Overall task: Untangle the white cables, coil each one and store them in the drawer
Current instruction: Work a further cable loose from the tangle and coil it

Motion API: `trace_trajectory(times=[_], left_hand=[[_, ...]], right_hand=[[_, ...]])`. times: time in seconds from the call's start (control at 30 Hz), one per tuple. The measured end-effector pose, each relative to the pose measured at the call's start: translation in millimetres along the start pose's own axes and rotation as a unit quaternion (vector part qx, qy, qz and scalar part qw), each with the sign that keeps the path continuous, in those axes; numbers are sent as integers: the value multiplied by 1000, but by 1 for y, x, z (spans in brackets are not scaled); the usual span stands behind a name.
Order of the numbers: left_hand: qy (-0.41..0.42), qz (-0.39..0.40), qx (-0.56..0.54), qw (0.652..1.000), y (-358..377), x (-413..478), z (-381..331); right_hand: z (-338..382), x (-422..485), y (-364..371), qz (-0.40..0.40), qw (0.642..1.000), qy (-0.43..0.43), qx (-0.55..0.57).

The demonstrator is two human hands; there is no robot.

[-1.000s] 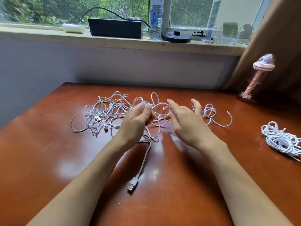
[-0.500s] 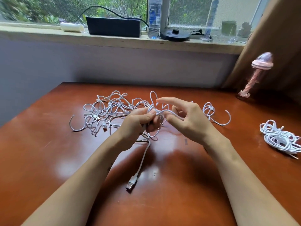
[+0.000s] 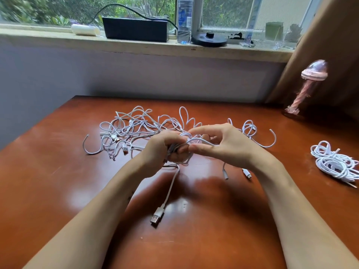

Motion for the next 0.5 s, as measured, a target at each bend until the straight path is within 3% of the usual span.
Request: trace_trajectory(times=[0.23,0.5], left_hand=[[31,-13,103,994,-4,5,3],[58,-40,71,995,5,7,2]], right_hand=[[0,2,-2,-35,998,-43,-23],[-10,9,-4,-58,996,-44,-49]])
Point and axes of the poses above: each hand's wrist, its own x-axis towards the middle knuckle, its own y-axis out of the palm, z = x × y, the point moved 3 cm from there along x, towards the middle knuckle, and after that the axes turned 9 degrees about -z, right-handed, at the moved point
